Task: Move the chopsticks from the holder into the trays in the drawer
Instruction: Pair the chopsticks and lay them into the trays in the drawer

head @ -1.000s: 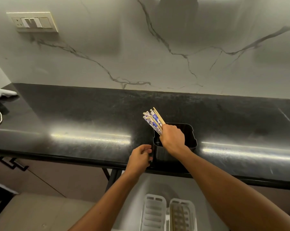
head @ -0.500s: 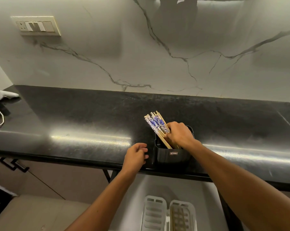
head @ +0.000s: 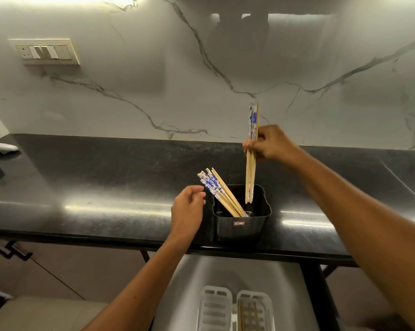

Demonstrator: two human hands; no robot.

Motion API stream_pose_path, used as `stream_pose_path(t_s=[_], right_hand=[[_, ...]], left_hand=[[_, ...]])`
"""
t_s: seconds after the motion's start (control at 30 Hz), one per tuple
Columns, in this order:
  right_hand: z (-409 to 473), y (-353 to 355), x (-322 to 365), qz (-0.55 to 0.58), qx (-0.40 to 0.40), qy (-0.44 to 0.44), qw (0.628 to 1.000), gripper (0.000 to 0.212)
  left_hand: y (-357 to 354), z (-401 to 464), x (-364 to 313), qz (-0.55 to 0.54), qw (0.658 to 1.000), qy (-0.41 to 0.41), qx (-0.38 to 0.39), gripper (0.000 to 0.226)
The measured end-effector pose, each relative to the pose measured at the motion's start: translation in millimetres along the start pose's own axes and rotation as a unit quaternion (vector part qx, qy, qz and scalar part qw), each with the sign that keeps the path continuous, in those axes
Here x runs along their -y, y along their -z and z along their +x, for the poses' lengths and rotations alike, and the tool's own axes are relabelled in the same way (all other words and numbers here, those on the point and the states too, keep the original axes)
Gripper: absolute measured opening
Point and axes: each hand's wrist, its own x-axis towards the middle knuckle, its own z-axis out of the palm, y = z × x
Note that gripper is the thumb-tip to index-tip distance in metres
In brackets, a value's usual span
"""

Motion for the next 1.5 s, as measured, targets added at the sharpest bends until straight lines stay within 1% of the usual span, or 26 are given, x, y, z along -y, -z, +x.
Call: stream_pose_path(t_s=[0.07,0.13,0.2,0.27,0.3,0.37,0.43,0.5,0.63,0.8,0.87,1.0,1.07,1.17,1.23,1.37,1.43,1.5], right_hand=[[-2,22,19,0.038,0.010,-0.003,0.999,0.004],[-7,36,30,0.059,0.020,-0.024,0.998,0.004],[-14,42,32,0.092,0.030,-0.068,0.993,0.005],[-23,41,26,0.124,0.045,-0.109,0.985,0.005],[-28,38,21,0.135,0.052,-0.124,0.982,0.004],[-39,30,8,0.149,0.060,-0.149,0.976,0.006],[-51,21,-7,0.154,0.059,-0.167,0.972,0.012],[-60,13,-21,0.146,0.058,-0.175,0.972,0.017],[-73,10,-40,0.170,0.068,-0.194,0.964,0.017],[-78,14,-45,0.184,0.104,-0.205,0.956,0.019],[-78,15,-46,0.181,0.100,-0.197,0.958,0.018],[-74,20,-41,0.113,0.000,-0.118,0.987,0.012],[-71,25,-34,0.085,-0.024,-0.094,0.992,0.008],[-66,29,-26,0.075,-0.031,-0.090,0.993,0.016],[-63,27,-22,0.067,-0.047,-0.094,0.992,0.017],[-61,19,-19,0.033,-0.116,-0.080,0.989,0.022],[-62,20,-15,0.046,-0.151,-0.066,0.985,0.024],[-61,27,-9,0.083,-0.178,-0.058,0.979,0.021]], left_hand=[[-6,-4,-21,0.000,0.998,-0.053,0.025,0.018],[-15,-10,-40,-0.004,0.994,-0.083,0.077,0.020],[-27,-20,-56,-0.031,0.983,-0.073,0.166,0.021],[-44,-34,-65,-0.069,0.962,-0.032,0.261,0.018],[-53,-41,-68,-0.083,0.956,-0.008,0.283,0.017],[-67,-52,-66,-0.116,0.950,0.047,0.287,0.011],[-78,-62,-59,-0.147,0.942,0.086,0.290,0.011],[-82,-71,-50,-0.150,0.937,0.095,0.300,0.013],[-84,-82,-36,-0.133,0.930,0.113,0.323,0.019],[-81,-83,-26,-0.109,0.924,0.109,0.351,0.020],[-81,-84,-23,-0.108,0.923,0.114,0.351,0.020],[-81,-86,-17,-0.065,0.932,0.101,0.342,0.022],[-80,-86,-16,-0.048,0.936,0.091,0.337,0.023],[-78,-85,-17,-0.057,0.941,0.084,0.323,0.020],[-77,-83,-19,-0.064,0.943,0.084,0.316,0.018],[-77,-81,-20,-0.071,0.944,0.088,0.310,0.017],[-77,-81,-18,-0.066,0.945,0.088,0.308,0.017],[-75,-82,-15,-0.056,0.945,0.092,0.309,0.017]])
